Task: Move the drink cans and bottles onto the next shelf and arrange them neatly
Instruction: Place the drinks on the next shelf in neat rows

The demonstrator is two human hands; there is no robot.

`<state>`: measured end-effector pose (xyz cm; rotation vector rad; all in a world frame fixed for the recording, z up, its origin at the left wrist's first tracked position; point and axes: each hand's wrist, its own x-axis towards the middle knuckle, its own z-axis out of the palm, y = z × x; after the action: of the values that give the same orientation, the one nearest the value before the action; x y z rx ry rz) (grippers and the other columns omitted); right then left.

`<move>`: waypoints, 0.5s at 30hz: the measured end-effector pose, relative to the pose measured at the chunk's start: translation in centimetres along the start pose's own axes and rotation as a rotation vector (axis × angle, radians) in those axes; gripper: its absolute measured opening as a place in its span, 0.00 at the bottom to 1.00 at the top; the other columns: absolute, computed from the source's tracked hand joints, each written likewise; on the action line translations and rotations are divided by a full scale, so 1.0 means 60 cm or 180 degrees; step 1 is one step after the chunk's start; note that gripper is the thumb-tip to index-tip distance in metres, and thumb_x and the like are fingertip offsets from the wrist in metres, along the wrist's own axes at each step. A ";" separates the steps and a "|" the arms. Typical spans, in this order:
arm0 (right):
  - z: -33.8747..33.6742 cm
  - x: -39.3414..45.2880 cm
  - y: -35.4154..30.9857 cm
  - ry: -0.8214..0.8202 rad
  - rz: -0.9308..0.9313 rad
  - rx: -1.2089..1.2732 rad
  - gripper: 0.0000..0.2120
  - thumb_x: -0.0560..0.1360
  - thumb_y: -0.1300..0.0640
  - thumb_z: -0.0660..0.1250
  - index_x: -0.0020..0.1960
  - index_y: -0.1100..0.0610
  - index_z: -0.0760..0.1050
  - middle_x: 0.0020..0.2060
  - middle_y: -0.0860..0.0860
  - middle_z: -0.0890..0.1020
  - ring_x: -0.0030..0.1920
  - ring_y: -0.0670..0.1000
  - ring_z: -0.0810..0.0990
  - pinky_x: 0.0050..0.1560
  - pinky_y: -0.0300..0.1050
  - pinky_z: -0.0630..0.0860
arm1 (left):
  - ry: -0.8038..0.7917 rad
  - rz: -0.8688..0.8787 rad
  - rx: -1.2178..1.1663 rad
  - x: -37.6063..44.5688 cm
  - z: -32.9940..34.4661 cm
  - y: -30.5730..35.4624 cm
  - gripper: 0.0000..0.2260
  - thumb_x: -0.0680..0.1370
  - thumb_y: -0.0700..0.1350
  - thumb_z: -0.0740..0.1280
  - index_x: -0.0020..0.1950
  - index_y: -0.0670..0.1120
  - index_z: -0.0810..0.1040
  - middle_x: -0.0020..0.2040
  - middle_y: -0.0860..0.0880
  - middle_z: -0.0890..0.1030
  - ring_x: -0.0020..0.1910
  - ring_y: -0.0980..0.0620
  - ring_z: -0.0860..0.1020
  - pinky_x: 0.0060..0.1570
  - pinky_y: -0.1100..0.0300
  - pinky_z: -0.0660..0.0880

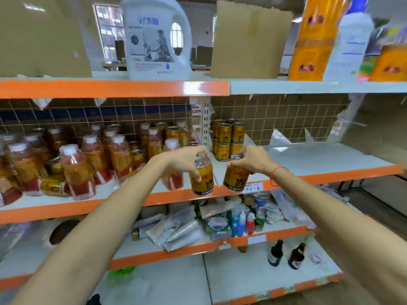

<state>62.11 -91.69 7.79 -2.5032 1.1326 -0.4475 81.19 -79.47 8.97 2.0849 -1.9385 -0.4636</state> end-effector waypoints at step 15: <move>-0.049 0.138 0.177 -0.0034 -0.0121 0.0102 0.20 0.66 0.38 0.73 0.41 0.53 0.73 0.39 0.50 0.80 0.40 0.50 0.78 0.43 0.49 0.78 | -0.0121 0.0085 0.0396 0.220 0.034 0.078 0.31 0.67 0.39 0.76 0.66 0.50 0.67 0.65 0.50 0.70 0.60 0.53 0.67 0.57 0.58 0.68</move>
<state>59.14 -105.10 6.85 -2.5003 1.0670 -0.4584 76.88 -92.91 8.23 2.1366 -2.0634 -0.3890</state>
